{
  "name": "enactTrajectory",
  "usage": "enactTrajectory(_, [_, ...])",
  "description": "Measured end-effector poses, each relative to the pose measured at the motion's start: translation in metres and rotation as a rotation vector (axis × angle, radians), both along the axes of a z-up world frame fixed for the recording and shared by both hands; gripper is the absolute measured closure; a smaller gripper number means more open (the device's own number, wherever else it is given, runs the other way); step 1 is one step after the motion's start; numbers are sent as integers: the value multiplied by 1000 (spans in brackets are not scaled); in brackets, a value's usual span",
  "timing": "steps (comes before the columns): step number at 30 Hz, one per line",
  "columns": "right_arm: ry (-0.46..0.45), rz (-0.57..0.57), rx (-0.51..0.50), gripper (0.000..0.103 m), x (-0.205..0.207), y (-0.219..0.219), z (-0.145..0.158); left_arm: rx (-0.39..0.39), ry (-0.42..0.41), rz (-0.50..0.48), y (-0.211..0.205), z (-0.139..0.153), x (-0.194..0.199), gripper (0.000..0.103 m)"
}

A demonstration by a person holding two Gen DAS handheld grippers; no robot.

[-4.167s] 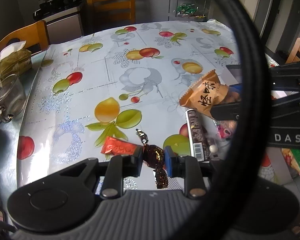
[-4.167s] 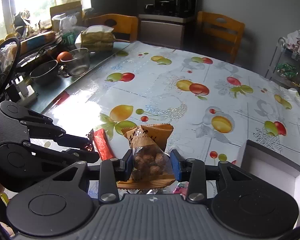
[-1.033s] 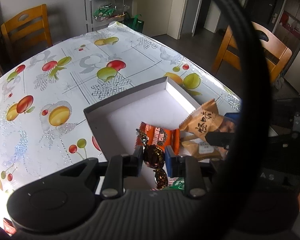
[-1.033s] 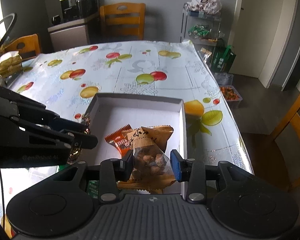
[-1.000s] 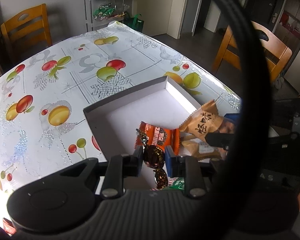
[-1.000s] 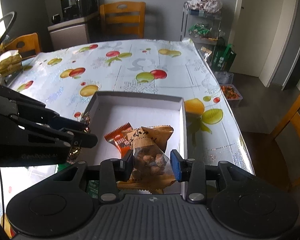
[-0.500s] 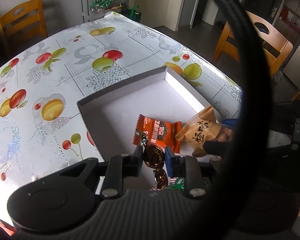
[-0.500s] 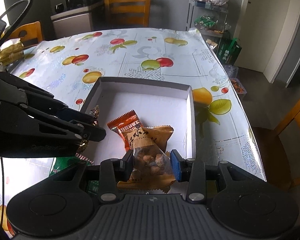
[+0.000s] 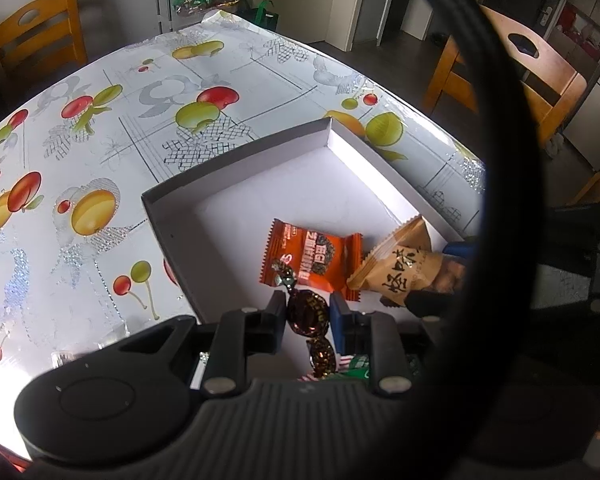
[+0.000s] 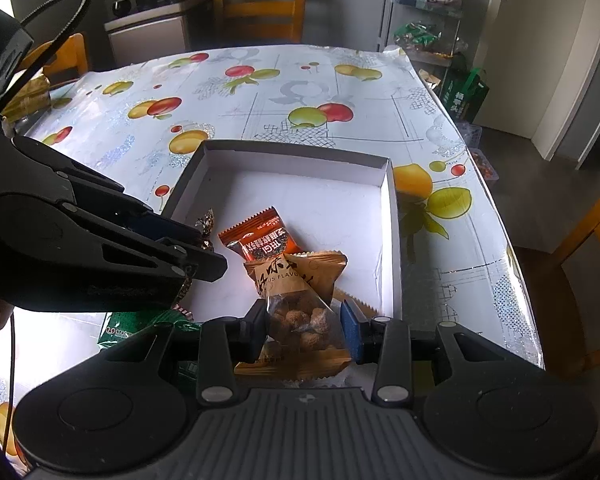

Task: Organize snacks
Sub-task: 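Lower the chocolates and peanut packet into the box and open both tools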

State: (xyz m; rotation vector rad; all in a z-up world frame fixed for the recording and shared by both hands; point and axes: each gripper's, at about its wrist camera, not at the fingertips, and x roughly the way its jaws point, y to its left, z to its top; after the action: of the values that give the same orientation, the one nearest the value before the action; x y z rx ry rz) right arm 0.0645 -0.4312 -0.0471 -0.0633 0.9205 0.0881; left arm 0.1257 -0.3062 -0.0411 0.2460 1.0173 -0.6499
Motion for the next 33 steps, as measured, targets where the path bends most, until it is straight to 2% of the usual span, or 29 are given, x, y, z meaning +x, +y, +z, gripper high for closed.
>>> enactTrajectory(9, [5,11,-7,63,1,1,-1,7,19,0,-3,-6,4,83])
enactTrajectory(33, [2,26,-18,62,0,5,0,23,3,-13,-8,-6,2,83])
